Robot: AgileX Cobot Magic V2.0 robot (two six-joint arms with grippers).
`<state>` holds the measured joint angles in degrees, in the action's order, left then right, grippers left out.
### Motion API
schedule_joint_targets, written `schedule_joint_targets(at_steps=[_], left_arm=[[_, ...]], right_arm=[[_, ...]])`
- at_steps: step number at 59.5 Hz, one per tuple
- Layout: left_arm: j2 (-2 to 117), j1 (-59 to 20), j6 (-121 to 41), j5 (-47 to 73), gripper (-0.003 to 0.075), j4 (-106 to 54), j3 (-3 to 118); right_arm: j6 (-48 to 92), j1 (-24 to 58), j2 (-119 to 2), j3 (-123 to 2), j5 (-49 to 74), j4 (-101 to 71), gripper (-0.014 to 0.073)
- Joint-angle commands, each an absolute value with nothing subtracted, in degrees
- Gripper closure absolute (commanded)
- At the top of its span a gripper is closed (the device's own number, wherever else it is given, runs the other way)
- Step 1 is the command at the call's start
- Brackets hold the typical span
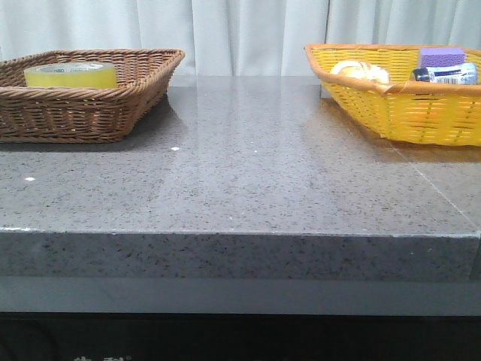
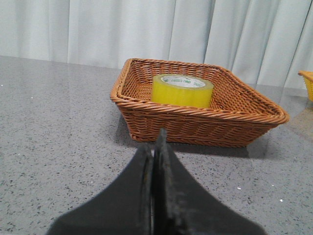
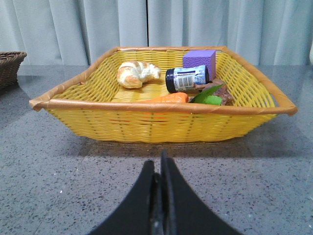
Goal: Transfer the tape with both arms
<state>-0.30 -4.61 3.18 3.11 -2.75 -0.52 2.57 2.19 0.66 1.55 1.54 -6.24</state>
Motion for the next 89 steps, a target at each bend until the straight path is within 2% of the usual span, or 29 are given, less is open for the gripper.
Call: schedule_joint_targets(at_steps=[1, 38, 54, 73, 89], left_arm=[[-1.27, -4.94, 3.62, -1.67, 0.074, -2.99, -2.76], [-1.27, -4.94, 3.62, -1.67, 0.074, -2.99, -2.76], [-1.27, -4.94, 3.62, -1.67, 0.074, -2.99, -2.76], [-1.27, -4.94, 3.62, -1.67, 0.074, -2.99, -2.76], [-1.27, -4.94, 3.62, -1.67, 0.074, -2.99, -2.76]], right_arm=[[3.04, 1.88, 2.07, 0.1, -3.62, -6.42, 0.0662], [3.27, 1.88, 2.07, 0.1, -5.54, -6.42, 0.0662], [3.22, -2.3, 2.09, 0.1, -5.53, -6.42, 0.0662], [2.43, -2.22, 2.14, 0.1, -5.59, -6.37, 0.0662], [-1.52, -2.22, 2.14, 0.1, -5.53, -2.38, 0.0662]])
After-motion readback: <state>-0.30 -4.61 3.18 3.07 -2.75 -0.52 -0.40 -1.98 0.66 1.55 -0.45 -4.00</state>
